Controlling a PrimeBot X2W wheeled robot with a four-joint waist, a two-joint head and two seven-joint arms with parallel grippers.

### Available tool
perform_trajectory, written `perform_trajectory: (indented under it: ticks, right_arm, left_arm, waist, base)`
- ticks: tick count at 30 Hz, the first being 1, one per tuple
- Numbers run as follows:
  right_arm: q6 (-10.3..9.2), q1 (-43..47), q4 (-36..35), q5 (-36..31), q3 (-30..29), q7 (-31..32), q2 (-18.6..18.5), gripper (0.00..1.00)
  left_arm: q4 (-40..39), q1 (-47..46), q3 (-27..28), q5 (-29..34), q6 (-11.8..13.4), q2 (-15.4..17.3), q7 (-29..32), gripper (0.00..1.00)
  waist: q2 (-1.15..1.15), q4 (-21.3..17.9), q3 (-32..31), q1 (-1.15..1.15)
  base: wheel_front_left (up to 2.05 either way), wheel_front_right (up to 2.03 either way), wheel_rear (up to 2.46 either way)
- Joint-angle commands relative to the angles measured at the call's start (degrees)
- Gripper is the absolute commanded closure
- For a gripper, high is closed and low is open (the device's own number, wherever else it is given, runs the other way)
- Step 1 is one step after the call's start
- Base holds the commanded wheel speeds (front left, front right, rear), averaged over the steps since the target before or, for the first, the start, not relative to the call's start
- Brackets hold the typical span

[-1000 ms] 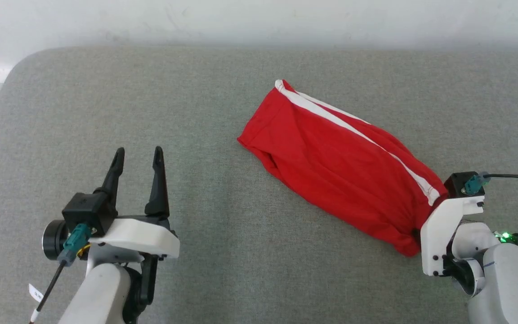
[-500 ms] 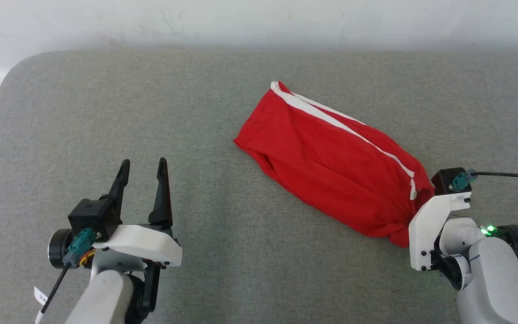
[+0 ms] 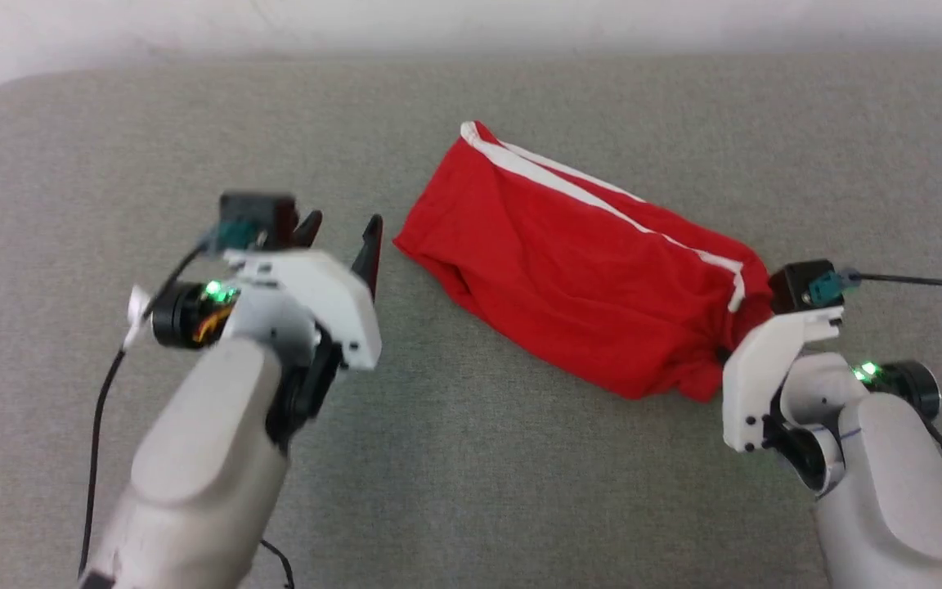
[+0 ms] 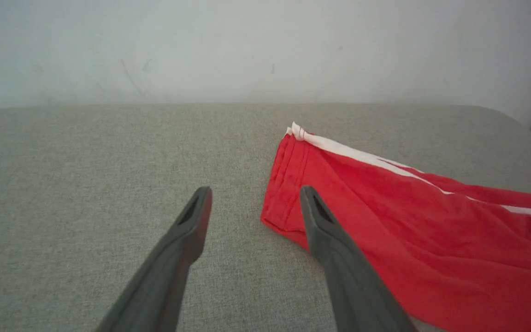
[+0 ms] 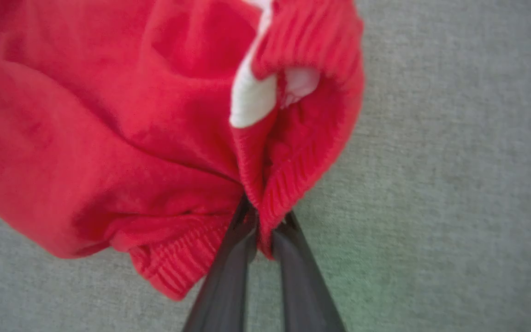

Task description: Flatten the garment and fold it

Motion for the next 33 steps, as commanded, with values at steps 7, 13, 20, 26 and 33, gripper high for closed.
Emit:
perform_trajectory:
  ticks: [7,13,20,26,33]
  right_arm:
    - [-0.1,-3.37,-2.33,2.12,4.51,-0.75,0.21,1.0]
    - [-0.1,-4.21,-3.81,3.75,7.77,-0.67,-0.01,1.0]
    - [-0.1,-4.07,-4.27,4.62,8.7,-0.95,-0.72,1.0]
    - [-0.1,-3.62,-4.53,4.82,8.53,-1.12,-1.33,1.0]
    - [-0.1,-2.45,-3.78,6.36,8.31,-1.01,-2.53,1.0]
  left_arm:
    - [12.96,-13.67,-3.34,-0.85,0.2,-1.12,19.84,0.0]
    - [18.1,-19.29,-6.31,-0.05,-0.53,-1.37,29.44,0.0]
    - [22.38,-18.32,-8.14,-1.16,-1.02,-1.0,38.11,1.0]
    - [21.86,-16.12,-6.13,-3.46,-0.83,-0.89,35.55,1.0]
    - [20.4,-13.82,0.08,-8.44,-0.73,-1.22,26.89,1.0]
  waist:
    - [0.0,-5.1,5.82,-0.01]
    - [0.0,-7.76,8.45,-0.01]
    - [0.0,-8.82,9.33,-0.01]
    - [0.0,-7.9,8.55,-0.01]
    - [0.0,-5.63,5.07,-0.01]
  base:
    - [0.0,0.0,0.0]
    - [0.0,0.0,0.0]
    - [0.0,0.0,0.0]
    - [0.0,0.0,0.0]
    - [0.0,0.0,0.0]
